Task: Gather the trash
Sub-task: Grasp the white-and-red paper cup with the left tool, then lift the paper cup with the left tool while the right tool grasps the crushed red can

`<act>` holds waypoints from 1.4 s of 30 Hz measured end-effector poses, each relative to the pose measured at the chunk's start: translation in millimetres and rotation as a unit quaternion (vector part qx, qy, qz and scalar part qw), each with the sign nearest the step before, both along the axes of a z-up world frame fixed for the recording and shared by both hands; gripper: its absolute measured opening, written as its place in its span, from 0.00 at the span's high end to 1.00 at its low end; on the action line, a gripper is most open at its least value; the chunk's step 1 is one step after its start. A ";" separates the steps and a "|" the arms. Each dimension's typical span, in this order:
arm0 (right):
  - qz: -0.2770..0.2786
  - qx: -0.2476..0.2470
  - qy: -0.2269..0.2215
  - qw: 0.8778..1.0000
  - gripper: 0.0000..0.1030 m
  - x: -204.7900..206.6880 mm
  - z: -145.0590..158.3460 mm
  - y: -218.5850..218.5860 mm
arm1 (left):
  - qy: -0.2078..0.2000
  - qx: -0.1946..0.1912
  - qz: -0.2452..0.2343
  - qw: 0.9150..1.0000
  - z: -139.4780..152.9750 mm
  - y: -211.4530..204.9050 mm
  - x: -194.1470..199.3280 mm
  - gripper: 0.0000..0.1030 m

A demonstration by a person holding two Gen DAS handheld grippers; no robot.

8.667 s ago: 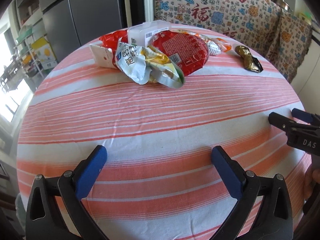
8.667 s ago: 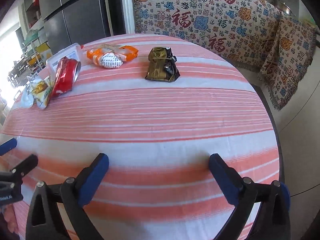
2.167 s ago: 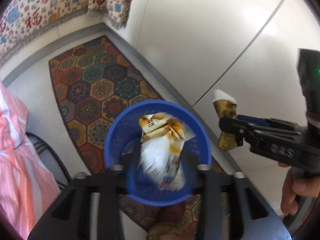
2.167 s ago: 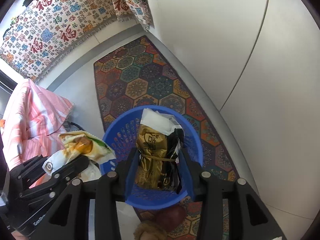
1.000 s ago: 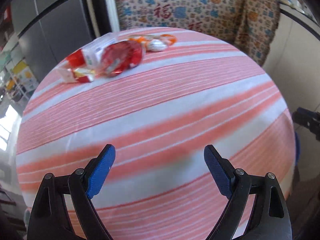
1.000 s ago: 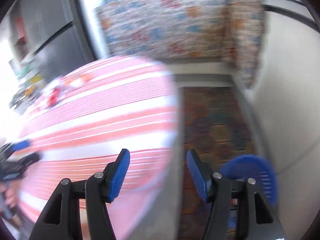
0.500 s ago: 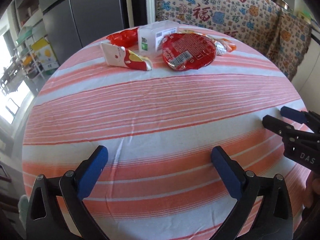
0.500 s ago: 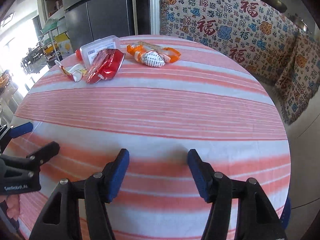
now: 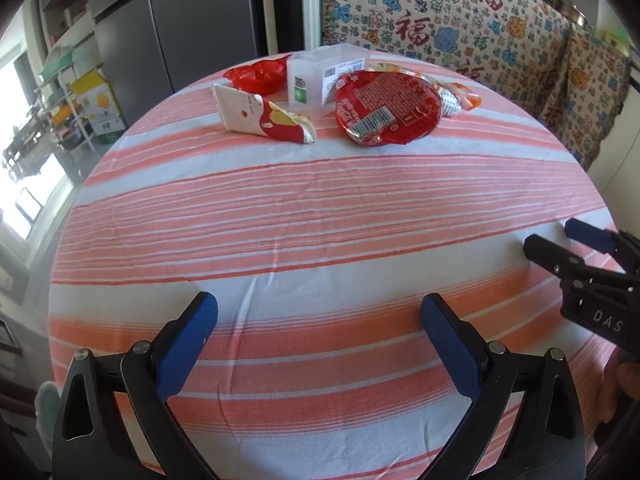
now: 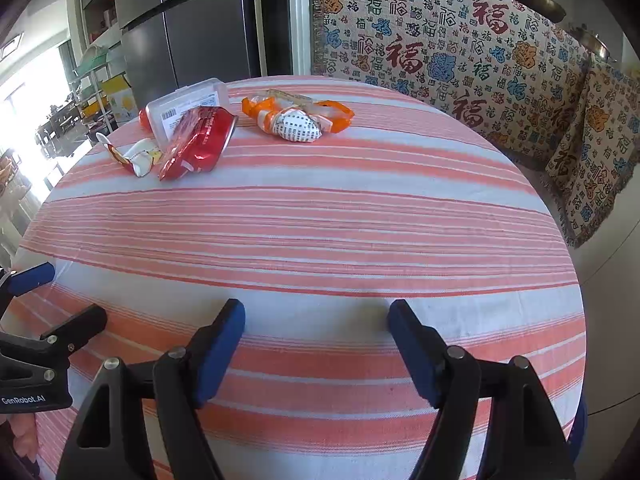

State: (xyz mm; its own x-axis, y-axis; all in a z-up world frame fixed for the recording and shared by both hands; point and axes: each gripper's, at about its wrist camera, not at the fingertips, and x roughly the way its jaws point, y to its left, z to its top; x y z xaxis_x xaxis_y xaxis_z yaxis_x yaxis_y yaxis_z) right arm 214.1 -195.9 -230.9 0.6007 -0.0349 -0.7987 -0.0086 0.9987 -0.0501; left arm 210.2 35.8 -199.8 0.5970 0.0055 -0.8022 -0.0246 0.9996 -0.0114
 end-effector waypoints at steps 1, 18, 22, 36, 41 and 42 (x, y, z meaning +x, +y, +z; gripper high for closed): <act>0.000 0.001 0.000 1.000 0.26 -0.3 0.0 -0.2 | -0.007 -0.013 0.007 1.000 7.2 4.4 1.2 0.07; 0.000 0.001 0.000 1.000 0.25 -0.8 0.1 -0.3 | -0.036 -0.046 0.205 0.977 13.5 45.5 119.8 0.60; -0.001 0.001 0.000 1.000 0.25 -0.8 0.1 -0.7 | -0.041 -0.034 0.158 0.986 19.3 47.4 113.3 0.88; -0.001 0.001 0.001 1.000 0.25 -1.3 0.4 -1.2 | 0.014 -0.043 -0.092 0.995 37.3 36.6 23.9 0.88; 0.000 0.001 0.001 1.000 0.25 -1.4 0.3 -1.3 | 0.004 -0.040 -0.074 0.996 11.3 33.3 15.9 0.42; 0.000 0.001 0.001 1.000 0.25 -1.5 0.3 -1.3 | 0.003 -0.035 -0.070 0.997 7.8 31.9 14.5 0.42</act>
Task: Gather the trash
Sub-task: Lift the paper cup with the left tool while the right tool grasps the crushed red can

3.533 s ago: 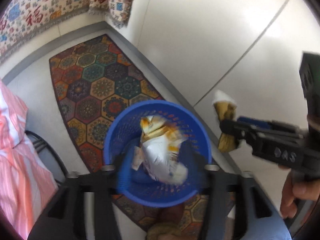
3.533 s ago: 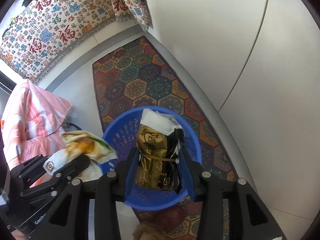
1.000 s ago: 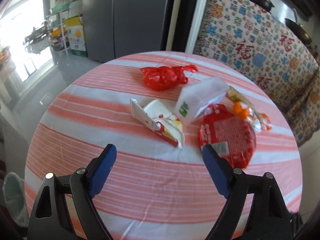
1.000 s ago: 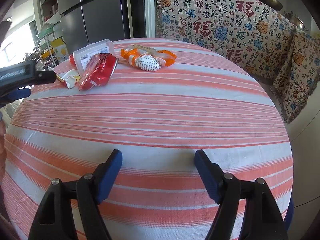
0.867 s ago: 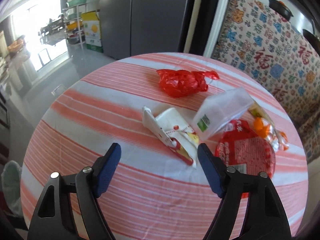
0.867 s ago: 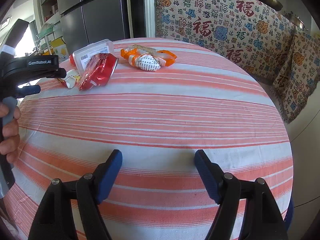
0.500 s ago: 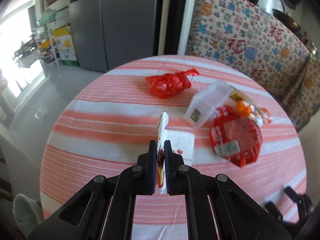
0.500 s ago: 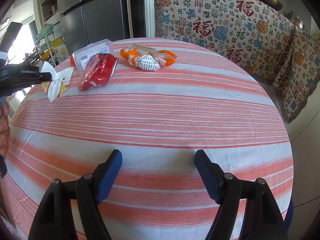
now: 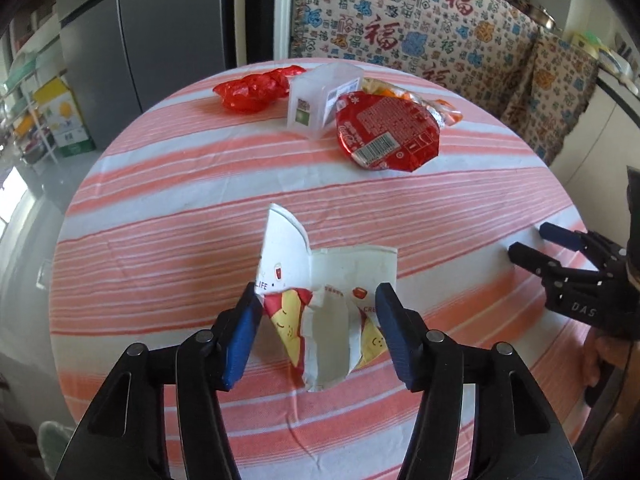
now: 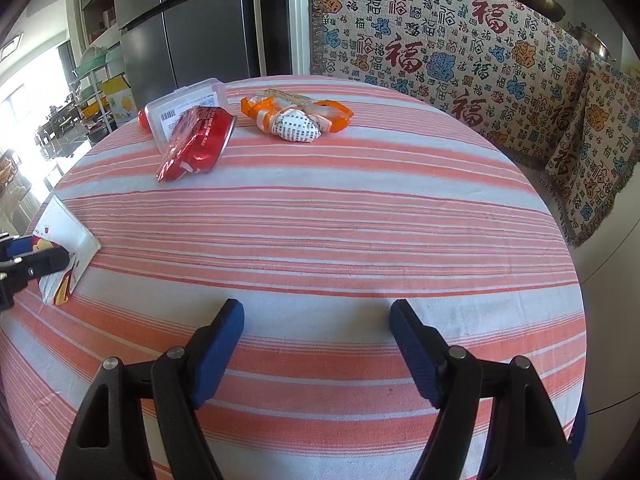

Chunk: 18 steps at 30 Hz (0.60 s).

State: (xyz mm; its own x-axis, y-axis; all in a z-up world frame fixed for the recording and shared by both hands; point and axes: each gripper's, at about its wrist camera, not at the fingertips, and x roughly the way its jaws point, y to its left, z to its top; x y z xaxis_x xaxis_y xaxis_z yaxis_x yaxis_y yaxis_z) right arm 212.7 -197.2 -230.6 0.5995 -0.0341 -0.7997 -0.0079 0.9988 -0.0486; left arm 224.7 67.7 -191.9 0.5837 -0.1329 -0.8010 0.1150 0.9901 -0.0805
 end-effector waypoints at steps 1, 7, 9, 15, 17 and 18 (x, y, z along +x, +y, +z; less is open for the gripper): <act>0.000 0.000 0.000 1.000 0.25 -0.1 0.0 0.0 | 0.000 0.006 0.003 1.000 -2.8 -0.3 0.1 0.42; 0.000 0.001 0.000 1.000 0.25 -0.5 0.3 -0.4 | -0.011 0.005 0.014 1.000 -7.2 4.9 -1.0 0.33; 0.000 0.001 0.000 1.000 0.25 -0.7 0.5 -0.5 | -0.012 0.005 0.017 1.000 -6.3 7.7 -2.0 0.33; 0.008 0.022 0.003 1.000 0.23 2.5 2.7 -0.6 | -0.008 0.006 0.021 1.000 -6.7 13.2 -1.8 0.33; 0.025 0.068 0.005 0.997 0.23 12.5 8.9 2.4 | -0.008 0.009 0.020 1.000 -7.0 11.6 -1.7 0.32; 0.031 0.084 0.005 0.996 0.23 20.2 13.5 6.9 | -0.008 0.008 0.022 1.000 -7.0 11.8 -1.0 0.32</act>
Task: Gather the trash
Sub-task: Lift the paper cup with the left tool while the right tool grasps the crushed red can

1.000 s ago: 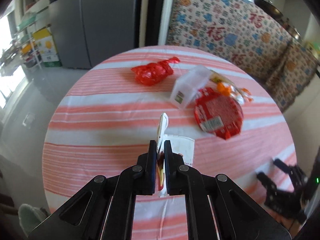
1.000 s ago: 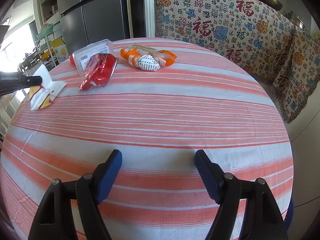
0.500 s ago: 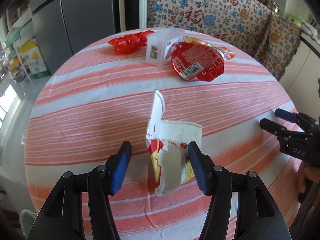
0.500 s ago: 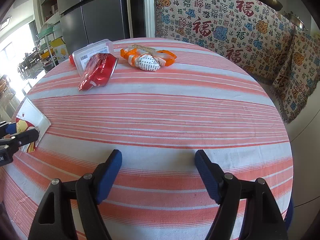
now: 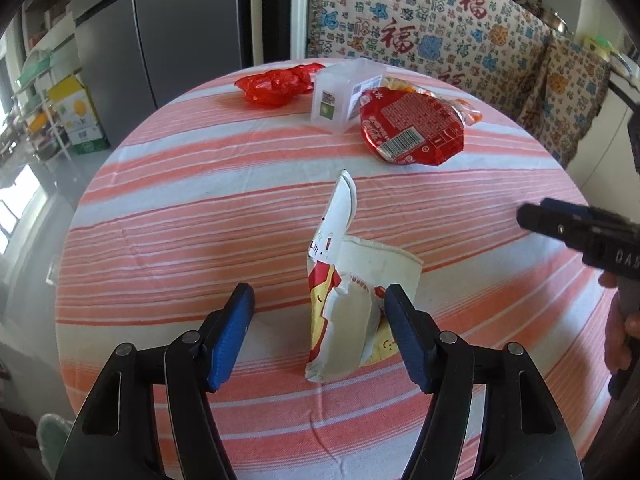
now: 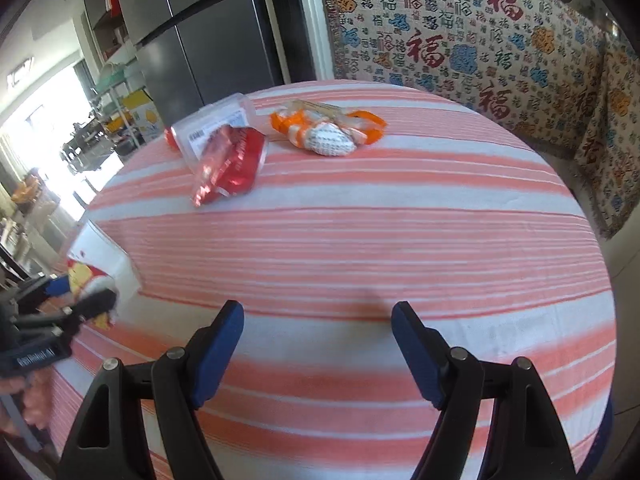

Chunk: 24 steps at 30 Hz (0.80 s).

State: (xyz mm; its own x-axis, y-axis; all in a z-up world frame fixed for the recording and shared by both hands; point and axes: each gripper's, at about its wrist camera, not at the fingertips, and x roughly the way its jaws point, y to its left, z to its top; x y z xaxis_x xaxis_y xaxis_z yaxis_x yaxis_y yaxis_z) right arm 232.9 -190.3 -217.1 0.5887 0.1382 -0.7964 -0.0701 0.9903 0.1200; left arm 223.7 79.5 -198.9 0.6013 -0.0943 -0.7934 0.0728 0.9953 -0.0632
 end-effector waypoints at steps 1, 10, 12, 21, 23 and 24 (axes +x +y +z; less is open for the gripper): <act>0.009 0.012 -0.001 1.000 0.23 9.2 4.8 6.3 | 0.000 -0.002 0.002 1.000 0.2 0.4 0.5 0.32; 0.006 0.089 0.027 0.996 0.22 105.1 5.4 35.2 | 0.000 -0.013 0.004 1.000 1.5 2.8 1.5 0.32; -0.004 0.111 0.034 0.993 0.23 115.1 0.1 32.2 | 0.001 -0.018 0.005 1.000 1.8 4.1 3.2 0.32; -0.018 0.135 0.037 0.990 0.67 72.6 18.2 0.5 | 0.004 -0.028 0.005 1.000 3.0 2.9 -1.3 0.35; -0.034 0.114 0.027 0.993 0.67 50.0 25.2 -14.9 | 0.005 -0.028 0.002 1.000 3.7 0.8 -3.6 0.35; -0.037 0.108 0.020 0.993 0.67 35.2 28.9 -21.5 | 0.005 -0.029 0.000 1.000 4.3 0.0 -4.9 0.36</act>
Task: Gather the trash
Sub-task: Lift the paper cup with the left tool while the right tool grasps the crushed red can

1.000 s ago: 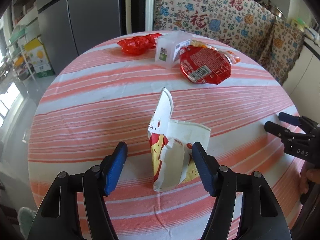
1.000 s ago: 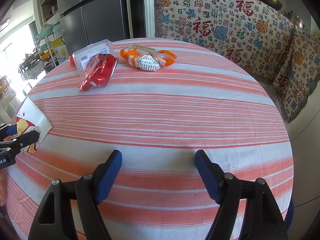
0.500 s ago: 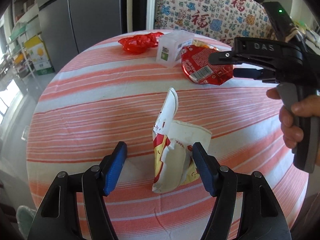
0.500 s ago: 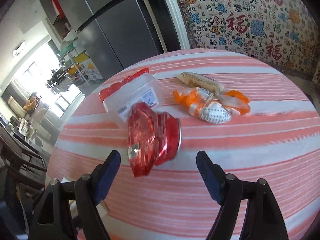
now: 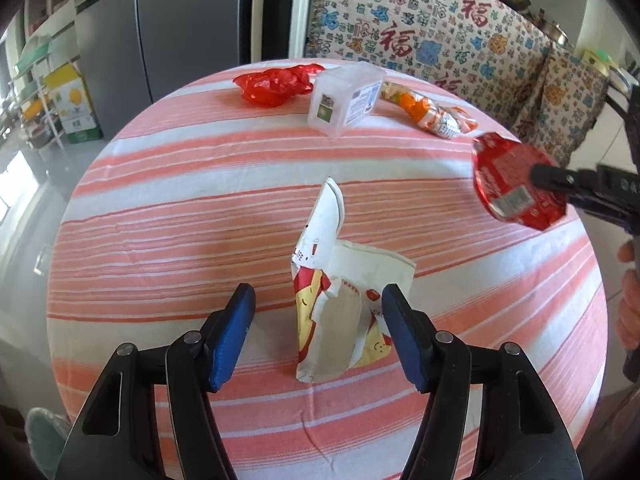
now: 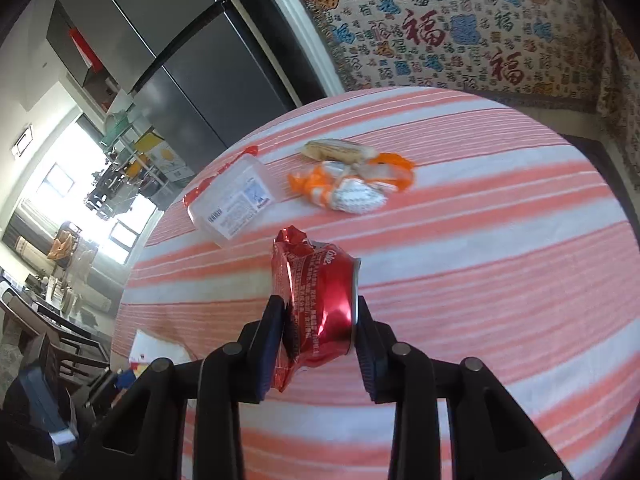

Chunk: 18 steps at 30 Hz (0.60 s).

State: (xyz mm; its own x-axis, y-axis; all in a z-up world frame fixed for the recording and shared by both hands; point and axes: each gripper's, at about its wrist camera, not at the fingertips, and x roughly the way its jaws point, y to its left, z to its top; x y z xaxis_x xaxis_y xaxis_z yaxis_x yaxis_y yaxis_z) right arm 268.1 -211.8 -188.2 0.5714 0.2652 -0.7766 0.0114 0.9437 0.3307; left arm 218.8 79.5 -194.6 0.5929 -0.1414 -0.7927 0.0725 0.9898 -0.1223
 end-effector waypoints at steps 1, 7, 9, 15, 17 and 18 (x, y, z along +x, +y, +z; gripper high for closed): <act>-0.003 -0.012 -0.006 1.000 0.67 -13.7 4.0 -4.3 | -0.001 -0.001 -0.002 1.000 0.8 -0.5 -1.5 0.37; -0.012 -0.082 -0.039 0.996 0.67 -88.5 19.1 -18.0 | -0.014 -0.010 -0.006 1.000 9.0 -0.1 -9.2 0.41; -0.013 -0.090 -0.043 0.995 0.67 -99.4 19.5 -19.8 | -0.020 -0.011 -0.005 1.000 11.3 0.7 -11.4 0.42; -0.021 -0.086 -0.039 0.995 0.67 -114.0 11.9 -27.8 | -0.022 -0.019 0.004 1.000 14.7 7.6 -14.0 0.61; -0.021 -0.083 -0.037 0.996 0.67 -119.0 10.2 -29.1 | -0.020 -0.023 0.005 1.000 14.1 10.3 -13.1 0.75; -0.022 -0.081 -0.037 0.996 0.67 -120.6 9.8 -29.7 | -0.016 -0.025 0.004 1.000 13.2 9.9 -12.0 0.80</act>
State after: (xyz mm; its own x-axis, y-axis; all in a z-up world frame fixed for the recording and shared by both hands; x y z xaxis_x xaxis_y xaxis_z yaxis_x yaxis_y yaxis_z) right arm 147.5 -241.5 -178.4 0.6374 0.1135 -0.7621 0.0343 0.9839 0.1752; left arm 206.9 89.4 -181.4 0.6197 -0.1749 -0.7651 0.0691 0.9832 -0.1689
